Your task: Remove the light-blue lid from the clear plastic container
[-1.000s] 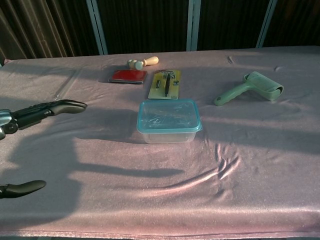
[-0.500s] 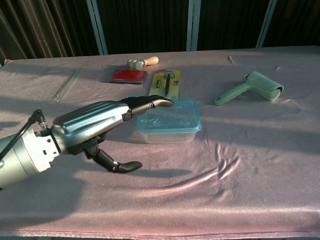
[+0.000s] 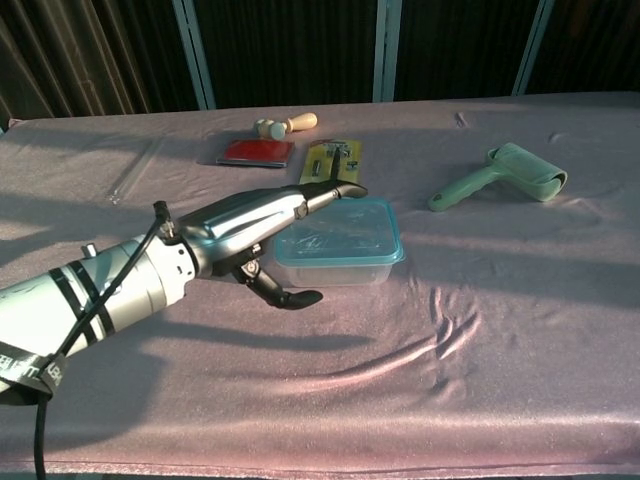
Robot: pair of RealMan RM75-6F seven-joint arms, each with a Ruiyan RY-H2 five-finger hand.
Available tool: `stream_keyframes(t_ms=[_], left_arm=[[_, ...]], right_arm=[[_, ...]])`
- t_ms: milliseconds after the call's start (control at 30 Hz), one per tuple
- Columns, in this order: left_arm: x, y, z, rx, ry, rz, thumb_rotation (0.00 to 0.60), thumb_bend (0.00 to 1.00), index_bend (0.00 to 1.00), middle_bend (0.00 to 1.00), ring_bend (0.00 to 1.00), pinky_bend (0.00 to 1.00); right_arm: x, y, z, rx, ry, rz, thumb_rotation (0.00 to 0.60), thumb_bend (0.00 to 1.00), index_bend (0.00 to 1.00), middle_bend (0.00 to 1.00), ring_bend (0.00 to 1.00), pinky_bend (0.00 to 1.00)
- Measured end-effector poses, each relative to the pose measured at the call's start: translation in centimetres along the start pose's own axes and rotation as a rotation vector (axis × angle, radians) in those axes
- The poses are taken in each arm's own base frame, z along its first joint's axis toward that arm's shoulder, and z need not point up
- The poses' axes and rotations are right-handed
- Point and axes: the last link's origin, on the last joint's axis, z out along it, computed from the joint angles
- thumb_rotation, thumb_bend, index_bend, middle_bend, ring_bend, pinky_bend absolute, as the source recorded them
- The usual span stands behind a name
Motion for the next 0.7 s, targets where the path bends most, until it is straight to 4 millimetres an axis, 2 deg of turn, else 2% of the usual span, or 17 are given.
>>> stream_keyframes(t_ms=[433, 700], left_arm=[[0.0, -1.3, 3.1, 0.104, 0.006, 0.026, 0.6, 0.26, 0.0, 0.0, 0.0, 0.0], [0.1, -2.0, 3.8, 0.145, -0.021, 0.024, 0.6, 0.26, 0.0, 0.0, 0.0, 0.0]], right_arm=[[0.1, 0.2, 0.0, -0.005, -0.008, 0.004, 0.6, 0.15, 0.0, 0.0, 0.0, 0.0], [0.0, 0.3, 0.1, -0.012, -0.017, -0.002, 0.6, 0.15, 0.0, 0.0, 0.0, 0.0]])
